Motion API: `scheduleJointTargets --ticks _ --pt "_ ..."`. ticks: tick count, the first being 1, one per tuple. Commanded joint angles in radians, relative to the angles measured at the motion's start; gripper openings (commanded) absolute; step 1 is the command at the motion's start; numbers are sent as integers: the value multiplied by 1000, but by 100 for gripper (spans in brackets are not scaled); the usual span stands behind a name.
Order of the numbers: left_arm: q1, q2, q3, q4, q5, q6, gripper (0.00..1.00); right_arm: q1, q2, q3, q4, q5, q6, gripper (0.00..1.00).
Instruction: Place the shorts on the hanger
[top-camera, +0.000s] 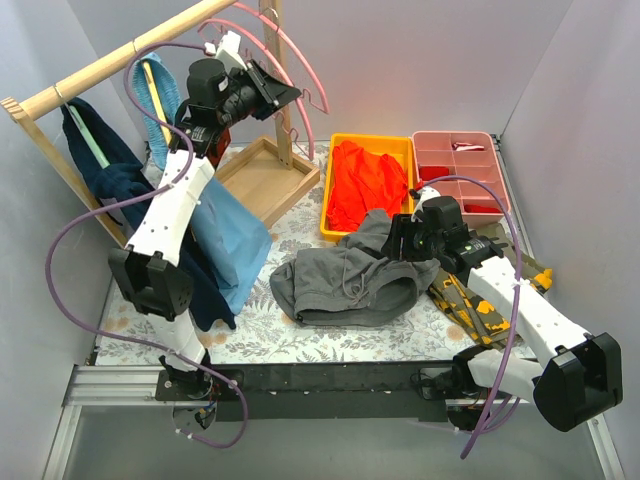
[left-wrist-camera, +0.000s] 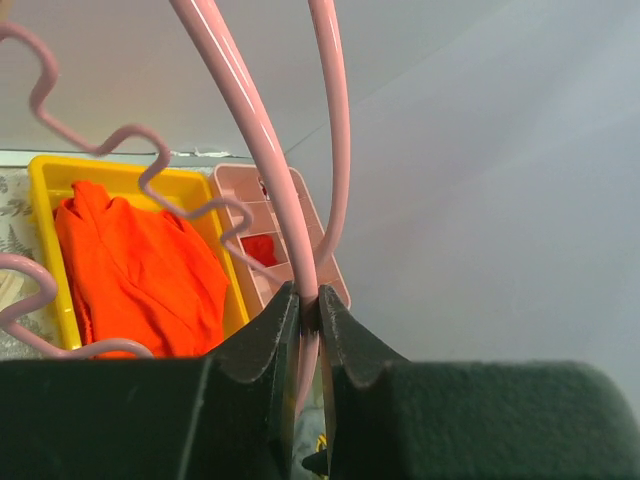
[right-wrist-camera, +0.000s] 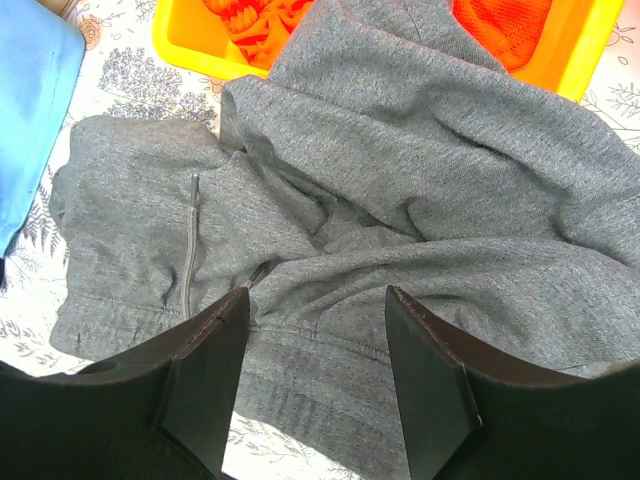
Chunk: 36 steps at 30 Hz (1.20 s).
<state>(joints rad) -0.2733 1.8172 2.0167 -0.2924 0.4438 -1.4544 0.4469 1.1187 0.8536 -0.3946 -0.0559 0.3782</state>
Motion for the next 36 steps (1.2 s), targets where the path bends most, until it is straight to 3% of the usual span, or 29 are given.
scheduleJointTargets --ticks 1,13,23,26,28,36 --pt "3 -179 -67 35 -47 38 0 -4 -28 10 7 8 -22 64" --pt "3 -375 -280 48 42 11 0 -2 -68 7 5 -2 -35 66" --pt "-3 -509 -404 -34 189 104 0 -2 -184 61 -32 -53 -88 71" --pt "-59 -536 -400 -105 178 190 0 -2 -240 88 -26 -110 -111 71" --pt "-160 -550 -392 -173 113 265 0 -4 -282 111 -10 -153 -119 71" --pt "-401 -631 -591 -186 -31 282 0 -2 -387 190 31 -288 -143 70"
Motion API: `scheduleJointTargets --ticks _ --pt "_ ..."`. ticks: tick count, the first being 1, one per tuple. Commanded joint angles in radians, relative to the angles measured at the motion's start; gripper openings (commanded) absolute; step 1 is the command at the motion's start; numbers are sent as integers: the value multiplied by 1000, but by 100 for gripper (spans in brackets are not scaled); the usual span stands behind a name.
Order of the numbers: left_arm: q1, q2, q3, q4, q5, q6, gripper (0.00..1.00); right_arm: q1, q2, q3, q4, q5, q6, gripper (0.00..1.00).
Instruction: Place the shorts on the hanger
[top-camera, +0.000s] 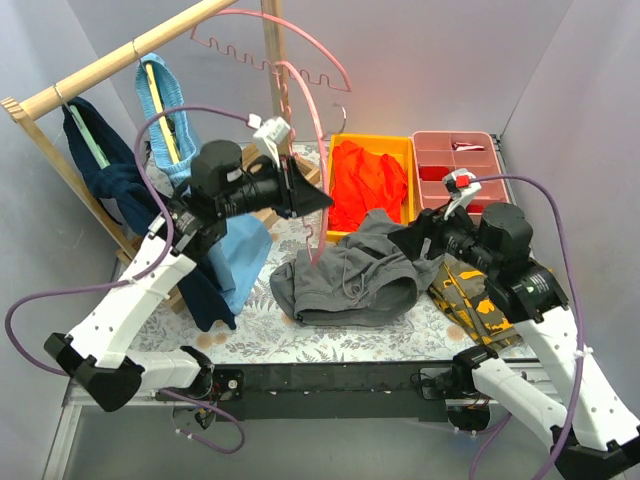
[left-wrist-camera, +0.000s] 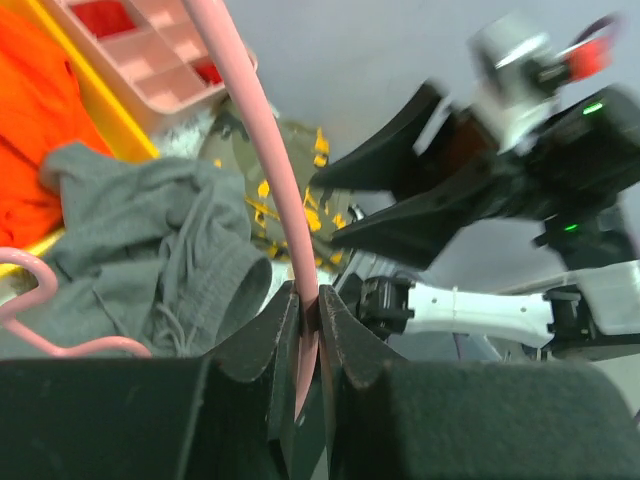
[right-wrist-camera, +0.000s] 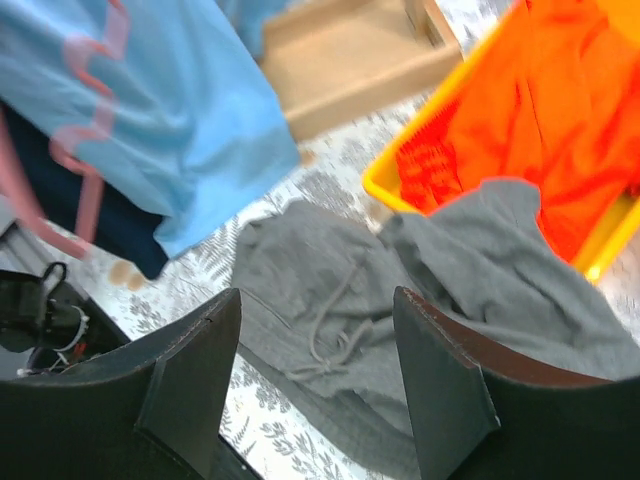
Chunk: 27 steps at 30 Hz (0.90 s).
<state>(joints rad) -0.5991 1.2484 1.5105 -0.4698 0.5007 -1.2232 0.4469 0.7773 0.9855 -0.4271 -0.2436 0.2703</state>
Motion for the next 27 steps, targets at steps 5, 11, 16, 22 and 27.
scheduleJointTargets --ticks 5,11,16,22,27 --pt "-183 -95 -196 -7 -77 62 0 -1 -118 48 146 -134 -43 70" --pt "-257 -133 -355 68 42 -7 0 -2 -118 36 264 -224 45 69" --pt "-258 -187 -502 198 127 -79 0 -2 -63 30 333 -296 176 67" --pt "-258 -196 -578 295 174 -105 0 -2 -36 -30 392 -286 365 67" --pt "-258 -190 -599 327 174 -105 0 -2 -29 -27 361 -244 431 67"
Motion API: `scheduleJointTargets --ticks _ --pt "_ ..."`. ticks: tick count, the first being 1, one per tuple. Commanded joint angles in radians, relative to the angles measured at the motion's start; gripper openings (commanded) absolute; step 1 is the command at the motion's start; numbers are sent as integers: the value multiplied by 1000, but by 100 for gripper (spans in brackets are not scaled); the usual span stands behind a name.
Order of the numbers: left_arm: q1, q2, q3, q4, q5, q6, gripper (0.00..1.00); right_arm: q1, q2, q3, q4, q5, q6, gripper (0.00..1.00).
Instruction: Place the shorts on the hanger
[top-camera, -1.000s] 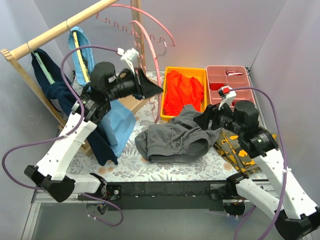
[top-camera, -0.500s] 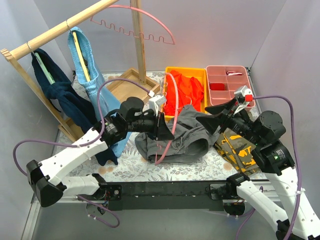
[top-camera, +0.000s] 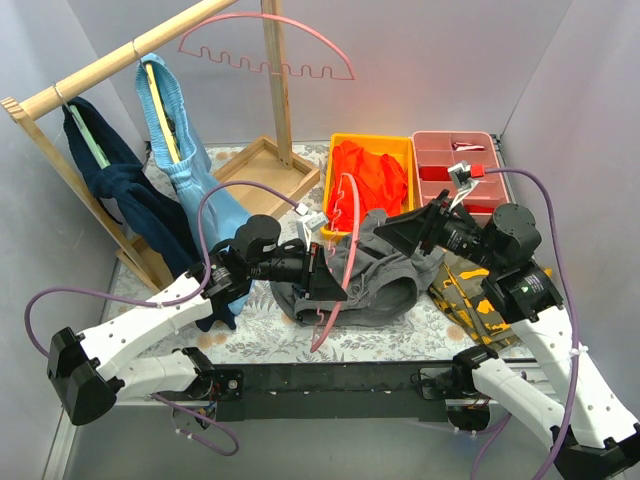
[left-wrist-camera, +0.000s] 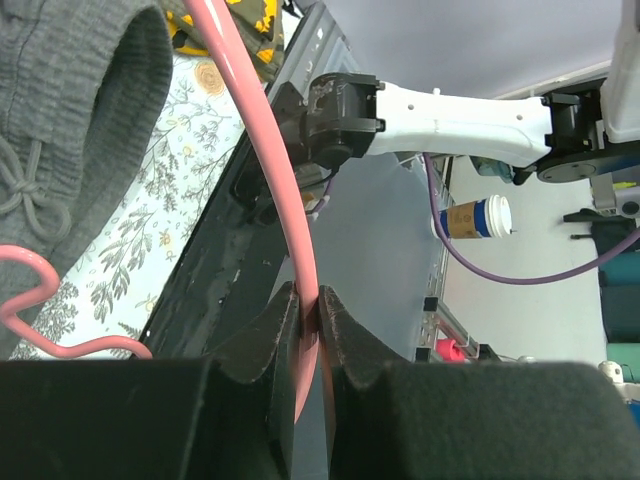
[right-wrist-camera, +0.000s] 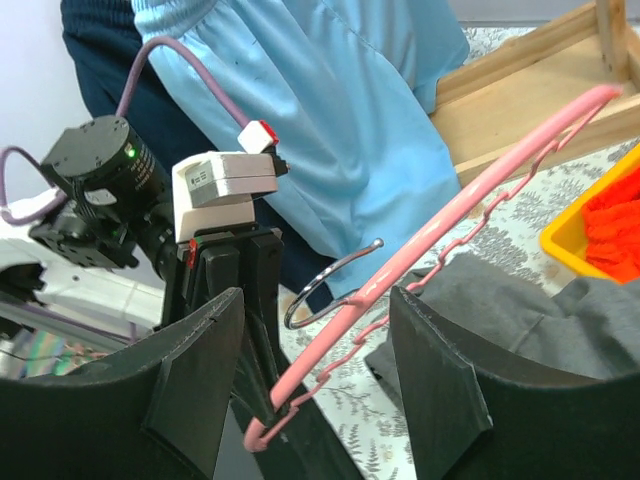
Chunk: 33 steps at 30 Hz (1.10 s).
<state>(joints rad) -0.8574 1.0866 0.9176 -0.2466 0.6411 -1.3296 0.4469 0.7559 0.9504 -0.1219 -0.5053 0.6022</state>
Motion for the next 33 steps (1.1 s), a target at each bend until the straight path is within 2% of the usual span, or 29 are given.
scheduleJointTargets --ticks 1,11,16,21,27,28,31,33 --pt "1 -25 -6 105 38 1 0 -1 -10 8 54 24 117 67" --pt "1 27 -13 176 69 -10 0 -2 39 -76 220 -96 257 60" --pt "3 58 -20 224 114 -25 0 -1 34 -93 278 -84 298 54" --pt "4 75 -42 283 147 -48 0 -2 31 -142 418 -95 363 47" --pt "26 87 -53 372 227 -89 0 -2 36 -226 598 -130 464 26" --pt "29 91 -49 374 235 -91 0 -2 31 -236 622 -127 479 17" --pt "31 98 -33 350 249 -77 0 -2 16 -256 616 -76 507 1" --pt "31 96 -11 272 226 -51 2 -1 3 -246 559 -9 493 1"
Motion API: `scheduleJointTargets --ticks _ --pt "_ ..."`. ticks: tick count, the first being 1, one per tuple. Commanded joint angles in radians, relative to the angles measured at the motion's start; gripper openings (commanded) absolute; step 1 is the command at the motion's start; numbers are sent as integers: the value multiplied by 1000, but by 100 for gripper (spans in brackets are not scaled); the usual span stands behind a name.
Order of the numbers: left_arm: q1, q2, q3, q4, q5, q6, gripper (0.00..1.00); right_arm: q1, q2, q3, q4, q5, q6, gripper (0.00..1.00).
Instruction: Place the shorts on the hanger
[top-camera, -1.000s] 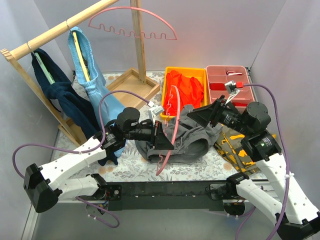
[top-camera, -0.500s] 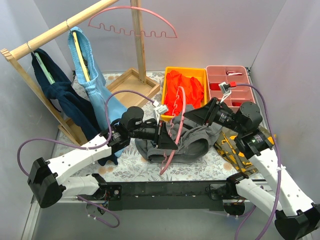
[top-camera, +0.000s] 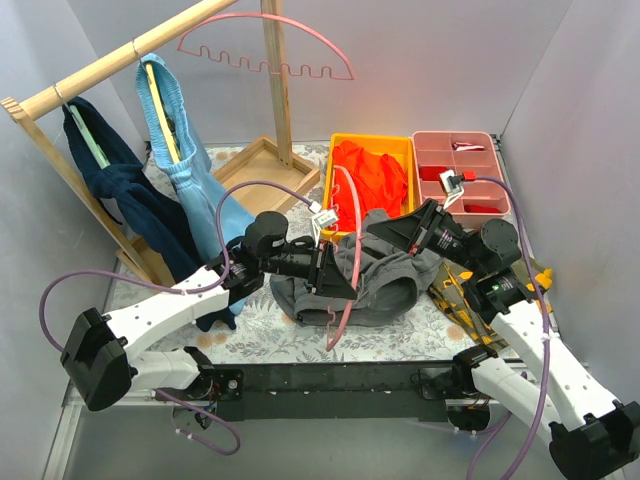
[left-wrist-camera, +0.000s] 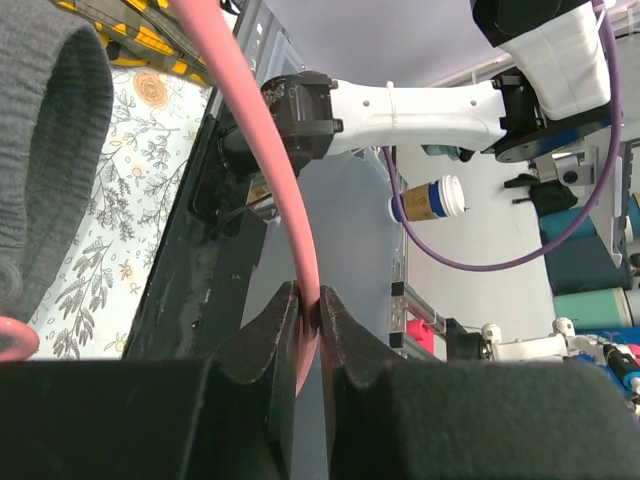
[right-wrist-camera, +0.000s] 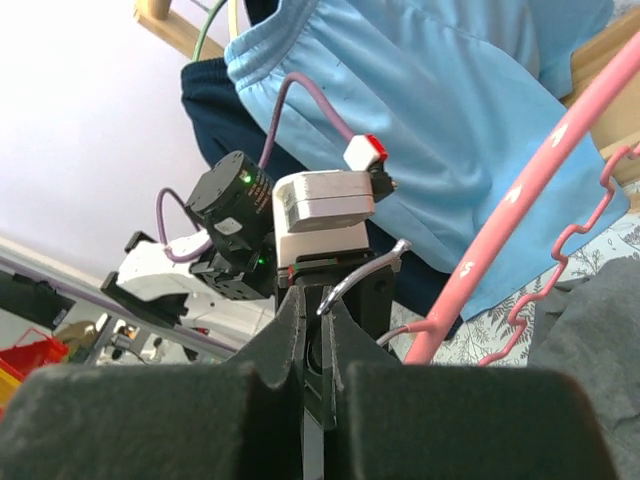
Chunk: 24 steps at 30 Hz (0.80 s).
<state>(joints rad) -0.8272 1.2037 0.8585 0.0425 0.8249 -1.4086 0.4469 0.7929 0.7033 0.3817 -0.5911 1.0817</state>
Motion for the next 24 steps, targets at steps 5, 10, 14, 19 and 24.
scheduleJointTargets --ticks 5,10,14,19,24 --pt "0 -43 180 -275 -136 176 47 -1 -50 85 -205 233 -17 1" --pt "-9 -38 324 -524 -442 293 61 9 -37 174 -409 421 -13 1" --pt "-85 11 453 -668 -766 387 65 39 15 290 -553 530 4 1" --pt "-251 89 537 -733 -1134 448 72 64 101 398 -734 628 55 1" --pt "-334 134 536 -695 -1384 516 75 75 144 467 -845 695 127 1"
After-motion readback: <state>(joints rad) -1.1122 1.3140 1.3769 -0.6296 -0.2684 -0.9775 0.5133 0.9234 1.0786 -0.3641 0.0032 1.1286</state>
